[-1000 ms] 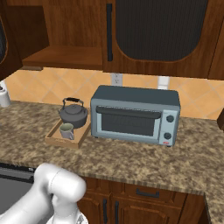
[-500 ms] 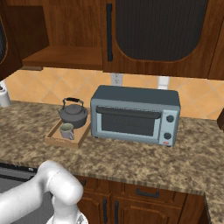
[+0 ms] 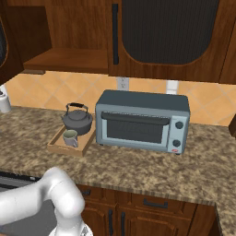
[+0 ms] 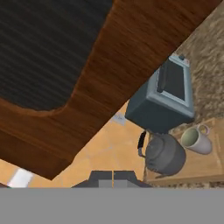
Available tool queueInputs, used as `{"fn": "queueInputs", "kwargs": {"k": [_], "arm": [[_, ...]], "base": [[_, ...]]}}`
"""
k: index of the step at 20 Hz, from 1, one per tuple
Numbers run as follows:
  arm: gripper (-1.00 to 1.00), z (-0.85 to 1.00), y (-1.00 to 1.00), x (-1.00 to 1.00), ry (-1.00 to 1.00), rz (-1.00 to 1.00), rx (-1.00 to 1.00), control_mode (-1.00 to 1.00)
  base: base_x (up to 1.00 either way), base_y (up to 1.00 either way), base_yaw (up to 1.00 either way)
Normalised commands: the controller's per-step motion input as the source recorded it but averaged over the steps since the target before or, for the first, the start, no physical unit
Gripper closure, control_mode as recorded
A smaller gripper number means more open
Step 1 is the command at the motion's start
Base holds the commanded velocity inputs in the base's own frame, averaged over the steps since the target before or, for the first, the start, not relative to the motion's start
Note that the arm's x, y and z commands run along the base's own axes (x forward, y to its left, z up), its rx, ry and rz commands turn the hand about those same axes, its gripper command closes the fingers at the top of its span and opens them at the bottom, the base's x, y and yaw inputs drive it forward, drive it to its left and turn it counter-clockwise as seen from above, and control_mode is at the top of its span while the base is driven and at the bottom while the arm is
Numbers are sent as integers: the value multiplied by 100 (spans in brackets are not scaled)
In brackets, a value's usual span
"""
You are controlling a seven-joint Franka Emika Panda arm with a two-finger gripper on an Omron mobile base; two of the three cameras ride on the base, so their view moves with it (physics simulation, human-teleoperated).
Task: Pick the kettle from the counter and place it on the tray. Then pick the mug from the cabinet and place it on the tray. Then close the cabinet doors.
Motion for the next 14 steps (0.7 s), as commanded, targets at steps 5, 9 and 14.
{"fn": "queueInputs", "kwargs": {"k": [5, 9, 14], "arm": [[100, 13, -78, 18, 8, -8, -3, -100], [100, 17, -100, 27, 9, -2, -5, -100], [100, 7, -100, 25, 1, -1, -4, -100]], "base": [[0, 0, 0], [0, 0, 0], [0, 0, 0]]}}
